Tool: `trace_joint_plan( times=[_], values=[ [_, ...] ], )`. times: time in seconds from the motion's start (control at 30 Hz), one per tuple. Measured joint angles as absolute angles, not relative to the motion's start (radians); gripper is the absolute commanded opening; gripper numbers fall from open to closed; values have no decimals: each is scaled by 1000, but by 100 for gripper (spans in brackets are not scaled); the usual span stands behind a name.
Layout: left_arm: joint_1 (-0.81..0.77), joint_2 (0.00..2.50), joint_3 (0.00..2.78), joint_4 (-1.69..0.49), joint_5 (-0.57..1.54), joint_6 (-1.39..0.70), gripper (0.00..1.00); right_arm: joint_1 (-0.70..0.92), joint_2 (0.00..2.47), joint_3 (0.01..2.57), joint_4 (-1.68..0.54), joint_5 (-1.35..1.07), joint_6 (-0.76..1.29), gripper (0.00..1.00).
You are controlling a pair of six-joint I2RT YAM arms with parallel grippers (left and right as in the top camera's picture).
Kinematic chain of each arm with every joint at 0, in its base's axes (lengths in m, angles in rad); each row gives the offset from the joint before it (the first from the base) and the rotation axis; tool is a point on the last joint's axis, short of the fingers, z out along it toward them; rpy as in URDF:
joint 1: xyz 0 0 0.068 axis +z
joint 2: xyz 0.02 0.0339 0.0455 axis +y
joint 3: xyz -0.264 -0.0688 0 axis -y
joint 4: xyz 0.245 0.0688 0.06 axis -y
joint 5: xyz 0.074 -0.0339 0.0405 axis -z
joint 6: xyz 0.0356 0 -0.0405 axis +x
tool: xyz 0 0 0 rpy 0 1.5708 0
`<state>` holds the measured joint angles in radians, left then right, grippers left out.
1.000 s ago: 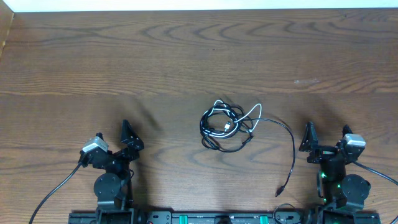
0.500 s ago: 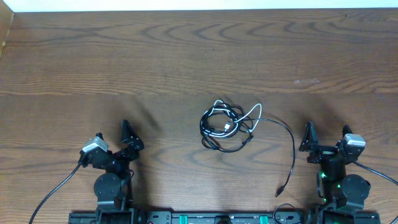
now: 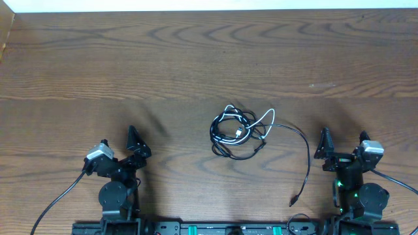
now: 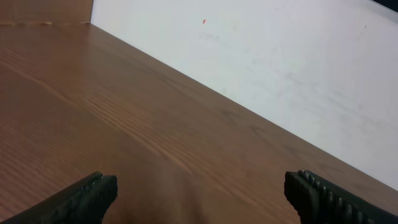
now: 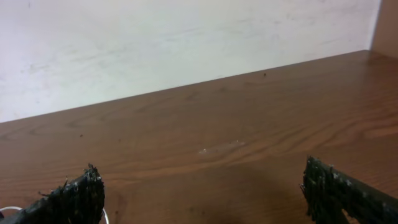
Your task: Untangle cables
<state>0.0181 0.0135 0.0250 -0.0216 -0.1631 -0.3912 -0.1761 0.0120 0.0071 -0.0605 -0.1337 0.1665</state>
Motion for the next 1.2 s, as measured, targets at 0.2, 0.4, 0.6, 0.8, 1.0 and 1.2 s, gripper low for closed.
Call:
trace_joint_plan(
  times=[0.2,0.4,0.6,0.8,1.0,1.2],
  values=[
    [18,69,65,-120,-116,-392,94,-176,12,7,-60,-134,167,99],
    [18,224,146,-213,73,-391,94,-176,12,7,-60,-134,167,99],
    [18,380,330,-293,240,-391,94,-176,12,7,-61,-134,167,99],
    [18,525,450,-310,400,-391,94,-176,12,7,-60,-134,167,99],
    [18,643,503,-411,496,-391,94,-176,12,7,-60,-134,167,99],
    [18,691,574,-536,522,-392,94,-176,12,7,-60,-134,167,99]
  ],
)
